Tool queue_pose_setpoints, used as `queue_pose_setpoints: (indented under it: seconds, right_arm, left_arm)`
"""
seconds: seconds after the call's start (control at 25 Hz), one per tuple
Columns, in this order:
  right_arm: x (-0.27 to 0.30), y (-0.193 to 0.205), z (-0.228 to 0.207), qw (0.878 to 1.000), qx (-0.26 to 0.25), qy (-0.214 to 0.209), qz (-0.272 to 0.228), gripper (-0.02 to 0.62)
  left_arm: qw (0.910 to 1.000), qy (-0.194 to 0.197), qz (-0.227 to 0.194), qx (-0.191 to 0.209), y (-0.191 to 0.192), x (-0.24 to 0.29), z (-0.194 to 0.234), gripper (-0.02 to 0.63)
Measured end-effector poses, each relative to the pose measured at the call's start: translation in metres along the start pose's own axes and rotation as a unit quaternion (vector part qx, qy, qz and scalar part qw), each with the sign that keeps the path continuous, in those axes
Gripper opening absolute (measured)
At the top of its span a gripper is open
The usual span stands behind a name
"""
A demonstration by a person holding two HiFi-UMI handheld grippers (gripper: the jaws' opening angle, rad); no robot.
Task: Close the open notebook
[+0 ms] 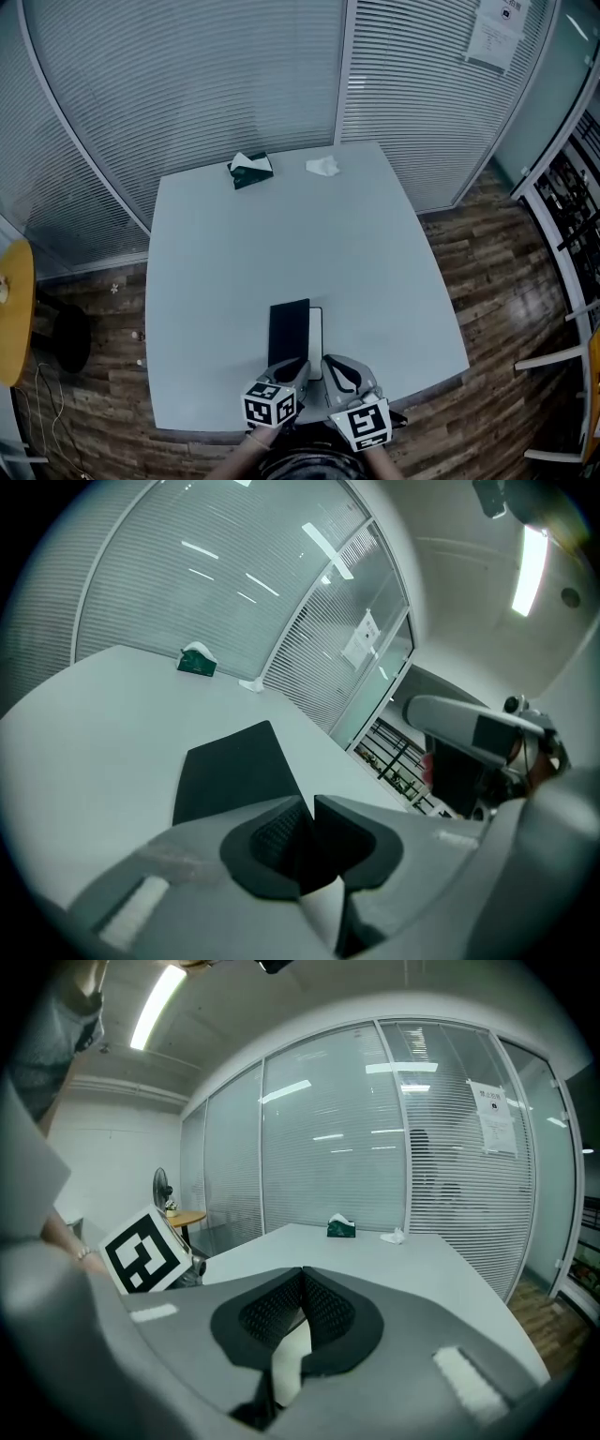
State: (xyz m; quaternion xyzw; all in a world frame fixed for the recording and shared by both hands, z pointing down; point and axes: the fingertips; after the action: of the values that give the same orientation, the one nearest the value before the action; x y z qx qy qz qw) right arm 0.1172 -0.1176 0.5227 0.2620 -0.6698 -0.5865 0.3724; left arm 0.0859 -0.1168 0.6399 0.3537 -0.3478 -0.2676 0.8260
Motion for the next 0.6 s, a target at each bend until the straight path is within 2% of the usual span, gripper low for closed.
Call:
queue_pose_setpoints:
  seconds: [0.2,0.24,0.4,0.6]
  right_arm:
    - [-0.008,0.005,-0.006,1.000,-0.001,0.011,0.005,0.000]
    - [-0.010,0.007,-0.006,1.000,-0.002,0.012,0.007,0.000]
    - [-0.014,0.012,-0.007,1.000,-0.001,0.014,0.010,0.000]
    - [-0.018,0.017,-0.008,1.000,0.002,0.015,0.021,0.000]
  left_arm:
    - [0.9994,0.006,0.032,0.012,0.024,0.022,-0.004,0.048]
    - [0.9990,0.002,0.040,0.018,0.030,0.026,-0.001,0.007]
    - [0.9971,-0.019,0.069,0.024,0.052,0.034,0.016,0.003]
    - [0.9958,-0.043,0.079,0.017,0.063,0.025,0.033,0.003]
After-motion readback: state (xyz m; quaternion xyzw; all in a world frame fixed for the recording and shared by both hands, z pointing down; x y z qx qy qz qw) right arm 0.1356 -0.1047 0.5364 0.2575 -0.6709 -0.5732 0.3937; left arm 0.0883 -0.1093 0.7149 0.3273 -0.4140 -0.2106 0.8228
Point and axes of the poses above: the fingertips, and each gripper's own axes: x forward along the fingers, z to its left, y out of its underside, and after that the axes turned 10 degrees about -z, right-handed
